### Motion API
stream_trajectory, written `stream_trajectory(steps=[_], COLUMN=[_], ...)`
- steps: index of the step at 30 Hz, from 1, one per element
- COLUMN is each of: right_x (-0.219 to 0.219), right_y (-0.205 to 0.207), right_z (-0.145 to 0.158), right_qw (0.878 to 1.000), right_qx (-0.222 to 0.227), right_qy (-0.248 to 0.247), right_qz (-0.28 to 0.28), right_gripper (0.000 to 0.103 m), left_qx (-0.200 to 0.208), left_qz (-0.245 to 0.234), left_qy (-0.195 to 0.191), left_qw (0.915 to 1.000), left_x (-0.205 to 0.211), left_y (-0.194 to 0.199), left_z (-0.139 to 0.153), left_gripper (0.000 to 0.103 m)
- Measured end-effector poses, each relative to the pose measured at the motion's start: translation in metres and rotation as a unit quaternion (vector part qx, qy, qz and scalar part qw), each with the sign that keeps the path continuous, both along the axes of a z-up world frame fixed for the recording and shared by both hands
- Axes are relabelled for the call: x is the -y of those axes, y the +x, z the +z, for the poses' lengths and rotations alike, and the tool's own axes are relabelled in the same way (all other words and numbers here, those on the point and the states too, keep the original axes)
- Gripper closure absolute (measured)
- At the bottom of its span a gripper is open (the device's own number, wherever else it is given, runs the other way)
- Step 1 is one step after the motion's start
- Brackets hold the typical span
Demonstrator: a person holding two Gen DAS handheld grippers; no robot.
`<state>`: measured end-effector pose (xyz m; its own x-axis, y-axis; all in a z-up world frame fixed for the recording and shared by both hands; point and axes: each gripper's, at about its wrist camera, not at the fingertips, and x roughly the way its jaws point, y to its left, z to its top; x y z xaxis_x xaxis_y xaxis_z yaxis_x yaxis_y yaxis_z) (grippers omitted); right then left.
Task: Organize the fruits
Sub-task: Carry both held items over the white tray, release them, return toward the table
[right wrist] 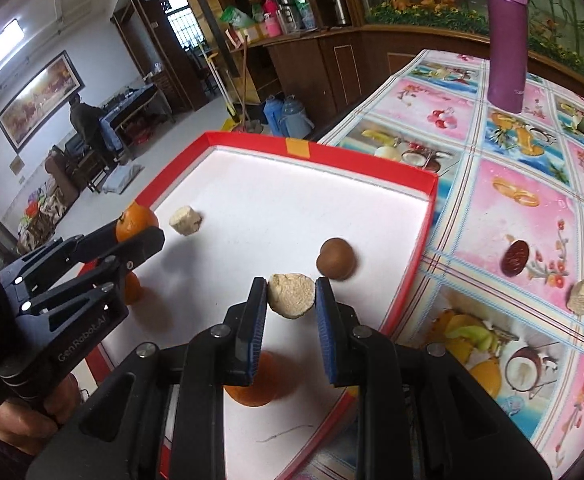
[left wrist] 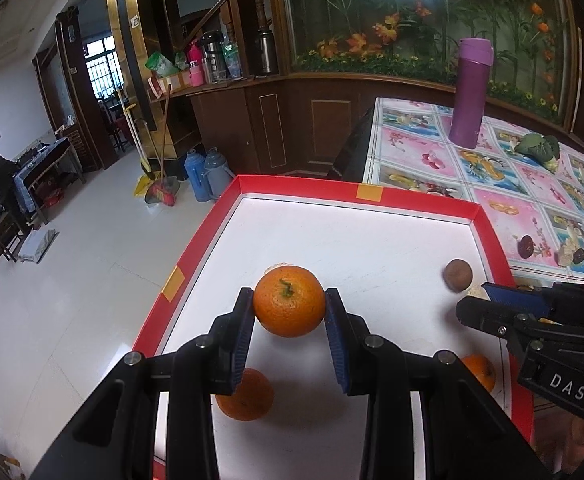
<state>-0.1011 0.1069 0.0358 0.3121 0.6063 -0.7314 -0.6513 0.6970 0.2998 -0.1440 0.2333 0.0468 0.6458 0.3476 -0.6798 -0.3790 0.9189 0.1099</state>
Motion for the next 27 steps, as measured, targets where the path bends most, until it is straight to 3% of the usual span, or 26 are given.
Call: stream_trajectory(steps=[19,22,27], right_x=[-0.007,0.001,0.04], right_y=[0.005,0.007,0.008], right_z=[-0.014,-0.01,0.003], right_qw=[0.999,0.999,0.999], right_qx=[-0.027,-0.036,-0.026], right_qy=[-0.022,-0.006,0.037], right_qz=[0.006,0.006,-0.016], right_gripper=[0.076,0.076,0.076], left_qx=[-0.04,-0.048,-0.037], left_qz=[0.019,0.025,0.032], left_qy=[0.006,0.003,0.0], left_qw=[0.999,0.9985,0.9988], left_x=[-0.009,-0.011,-0.012], left_y=[0.002,0.003,-0.001], left_z=[-0.016,-0.018,-0.009], left_gripper=[0.068,0.056,0.049])
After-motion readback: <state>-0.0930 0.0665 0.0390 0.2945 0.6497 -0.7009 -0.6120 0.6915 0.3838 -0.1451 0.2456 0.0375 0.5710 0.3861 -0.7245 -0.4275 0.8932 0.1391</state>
